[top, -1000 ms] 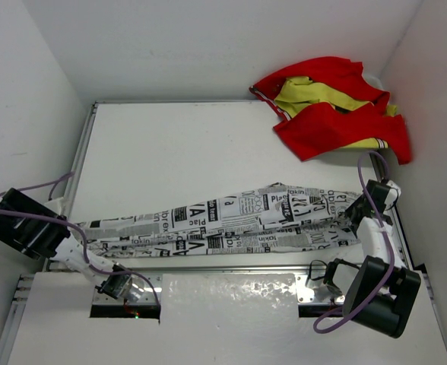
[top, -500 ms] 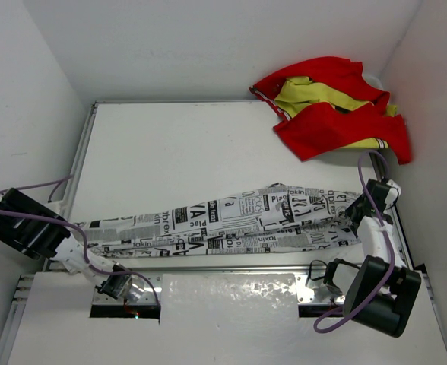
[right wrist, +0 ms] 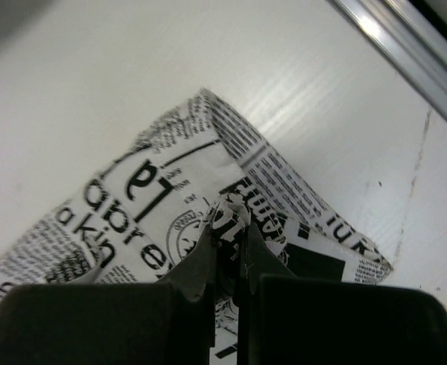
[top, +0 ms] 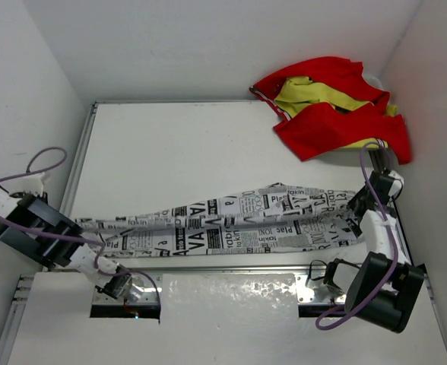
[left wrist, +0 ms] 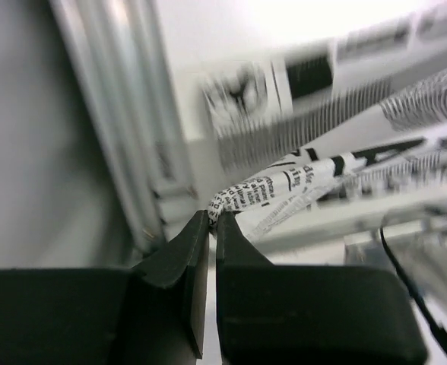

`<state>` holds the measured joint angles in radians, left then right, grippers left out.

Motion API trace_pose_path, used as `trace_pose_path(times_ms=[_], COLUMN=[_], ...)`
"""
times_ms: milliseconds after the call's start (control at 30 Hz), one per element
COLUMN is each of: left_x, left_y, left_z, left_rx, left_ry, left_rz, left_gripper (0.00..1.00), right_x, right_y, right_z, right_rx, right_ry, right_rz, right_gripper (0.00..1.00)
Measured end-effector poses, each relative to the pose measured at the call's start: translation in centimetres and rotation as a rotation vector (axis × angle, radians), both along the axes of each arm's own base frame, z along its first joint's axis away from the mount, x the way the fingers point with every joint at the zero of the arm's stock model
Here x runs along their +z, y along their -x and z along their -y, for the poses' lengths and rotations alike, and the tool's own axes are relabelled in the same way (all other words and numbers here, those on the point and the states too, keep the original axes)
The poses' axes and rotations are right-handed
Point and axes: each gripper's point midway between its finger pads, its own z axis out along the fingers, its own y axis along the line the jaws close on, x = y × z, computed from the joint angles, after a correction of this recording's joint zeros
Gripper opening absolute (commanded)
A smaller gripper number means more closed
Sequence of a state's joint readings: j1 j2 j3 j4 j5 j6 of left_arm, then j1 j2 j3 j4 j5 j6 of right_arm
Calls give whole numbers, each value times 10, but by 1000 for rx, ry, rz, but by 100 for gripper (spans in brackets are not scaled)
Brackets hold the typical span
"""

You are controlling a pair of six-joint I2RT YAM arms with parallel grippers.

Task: Fold and stack the trousers
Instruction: Fold the trousers

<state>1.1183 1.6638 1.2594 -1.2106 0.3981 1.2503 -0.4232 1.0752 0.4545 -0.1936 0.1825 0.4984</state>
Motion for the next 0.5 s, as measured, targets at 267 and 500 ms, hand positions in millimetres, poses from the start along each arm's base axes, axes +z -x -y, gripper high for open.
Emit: trace_pose_path(times_ms=[267, 500], left_x=[110, 90], left_y=[-99, -66], left_z=[1, 3], left_rx=[-86, -104], left_ry=[-244, -323], left_rz=[469, 503], left_gripper=[0, 0], right_x=[54, 44], right_y=[-41, -31], right_z=[13, 11], right_rx=[38, 25], right_ry=[49, 53], right_rz=[125, 116], right_gripper=[0, 0])
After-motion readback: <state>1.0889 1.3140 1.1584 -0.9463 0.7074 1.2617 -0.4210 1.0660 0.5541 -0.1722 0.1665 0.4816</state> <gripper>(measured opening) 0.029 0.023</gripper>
